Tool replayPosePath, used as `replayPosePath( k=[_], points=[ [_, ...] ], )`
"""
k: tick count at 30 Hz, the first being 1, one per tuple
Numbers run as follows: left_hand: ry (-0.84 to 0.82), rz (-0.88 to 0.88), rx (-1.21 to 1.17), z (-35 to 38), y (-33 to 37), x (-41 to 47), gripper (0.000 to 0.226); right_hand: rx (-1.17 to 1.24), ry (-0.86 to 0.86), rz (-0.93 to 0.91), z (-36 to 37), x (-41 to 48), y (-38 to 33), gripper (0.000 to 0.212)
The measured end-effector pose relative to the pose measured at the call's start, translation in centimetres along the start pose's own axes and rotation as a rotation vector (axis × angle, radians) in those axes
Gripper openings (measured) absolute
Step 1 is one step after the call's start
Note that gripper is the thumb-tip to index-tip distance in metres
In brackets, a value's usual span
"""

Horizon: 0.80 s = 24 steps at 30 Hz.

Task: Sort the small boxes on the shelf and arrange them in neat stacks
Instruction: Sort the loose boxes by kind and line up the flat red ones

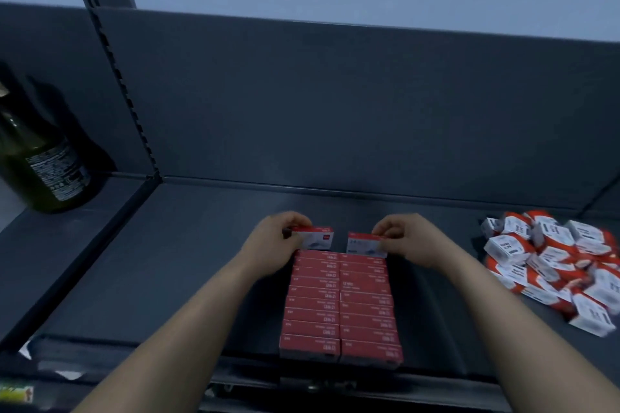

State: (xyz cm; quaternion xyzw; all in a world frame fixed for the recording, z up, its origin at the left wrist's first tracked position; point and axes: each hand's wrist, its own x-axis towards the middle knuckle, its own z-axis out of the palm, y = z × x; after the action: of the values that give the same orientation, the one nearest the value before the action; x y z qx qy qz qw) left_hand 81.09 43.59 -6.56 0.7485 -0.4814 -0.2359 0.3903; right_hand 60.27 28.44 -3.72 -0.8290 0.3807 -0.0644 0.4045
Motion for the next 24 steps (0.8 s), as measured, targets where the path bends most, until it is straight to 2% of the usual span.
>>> replayPosePath(
  k=[3, 7, 14, 16, 19, 24],
  points=[
    [-0.059, -0.008, 0.024, 0.7, 0.7, -0.7, 0.019, 0.056, -0.026, -0.037, 0.9, -1.2, 0.3, 0.007],
    [-0.098, -0.072, -0.026, 1.2, 1.4, -1.5, 0.024, 0.174, -0.059, -0.016, 2.4, -2.5, -0.3, 0.023],
    [-0.091, -0.089, -0.022, 1.9, 1.8, -2.3, 0.027, 0.157, 0.038, -0.041, 3.7, -3.3, -0.2, 0.022],
    [-0.060, -0.104, -0.044, 1.9, 1.9, -2.6, 0.035, 0.136, 0.098, -0.036, 3.8, -3.7, 0.1, 0.034],
    [-0.060, -0.156, -0.154, 2.4, 2.0, -3.5, 0.047, 0.263, 0.121, 0.037, 4.9, -4.7, 0.3, 0.050],
    [-0.042, -0.124, -0.098, 3.7, 2.6, -4.2, 0.047, 0.309, 0.125, 0.028, 7.3, -5.6, -0.3, 0.058]
  ],
)
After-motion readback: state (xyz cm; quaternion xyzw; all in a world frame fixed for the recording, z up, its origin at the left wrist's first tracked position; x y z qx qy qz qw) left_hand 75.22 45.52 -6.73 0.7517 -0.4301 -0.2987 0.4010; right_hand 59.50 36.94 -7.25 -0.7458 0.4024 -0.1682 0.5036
